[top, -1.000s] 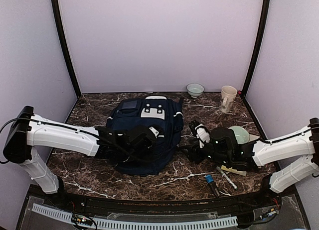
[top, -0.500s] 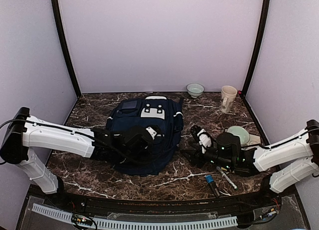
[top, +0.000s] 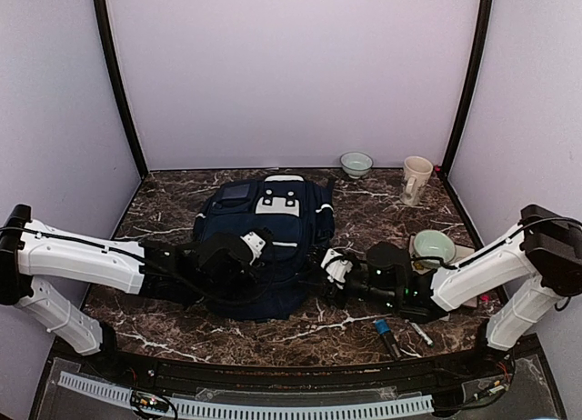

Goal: Pack the student bag
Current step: Grab the upper front pocket of the student bag, then unzip the upper front pocket of the student bag.

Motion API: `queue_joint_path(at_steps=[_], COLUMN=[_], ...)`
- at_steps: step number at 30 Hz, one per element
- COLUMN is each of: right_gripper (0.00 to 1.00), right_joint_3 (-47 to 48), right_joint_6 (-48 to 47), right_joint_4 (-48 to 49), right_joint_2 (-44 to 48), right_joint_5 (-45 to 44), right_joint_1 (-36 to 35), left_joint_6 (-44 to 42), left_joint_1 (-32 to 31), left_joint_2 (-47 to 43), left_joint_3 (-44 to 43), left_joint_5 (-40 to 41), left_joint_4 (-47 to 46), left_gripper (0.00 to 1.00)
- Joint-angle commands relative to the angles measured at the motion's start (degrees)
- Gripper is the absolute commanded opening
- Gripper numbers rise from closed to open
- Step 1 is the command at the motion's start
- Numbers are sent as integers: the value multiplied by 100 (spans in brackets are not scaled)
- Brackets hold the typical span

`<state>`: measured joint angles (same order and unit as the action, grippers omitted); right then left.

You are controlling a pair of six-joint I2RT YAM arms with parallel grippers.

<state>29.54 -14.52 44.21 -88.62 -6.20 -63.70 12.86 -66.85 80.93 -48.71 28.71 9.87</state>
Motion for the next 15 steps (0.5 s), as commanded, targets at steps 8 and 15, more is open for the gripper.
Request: queue_joint_path(at_steps=[8,15], right_gripper=[68,70], right_joint_3=[1146,1655], right_joint_6=[-907,-1022], right_joint_4=[309,272], right_joint_2=[-919,-1406], right_joint_5=[-242,-342], right_joint_1=[-59,-55], left_joint_6=[26,82], left_joint_1=[56,58], left_joint_2=[-663,-748], left_joint_3=[453,500], left_joint_5=[10,-27], left_joint_4=[-85,35], left_gripper=[0,0])
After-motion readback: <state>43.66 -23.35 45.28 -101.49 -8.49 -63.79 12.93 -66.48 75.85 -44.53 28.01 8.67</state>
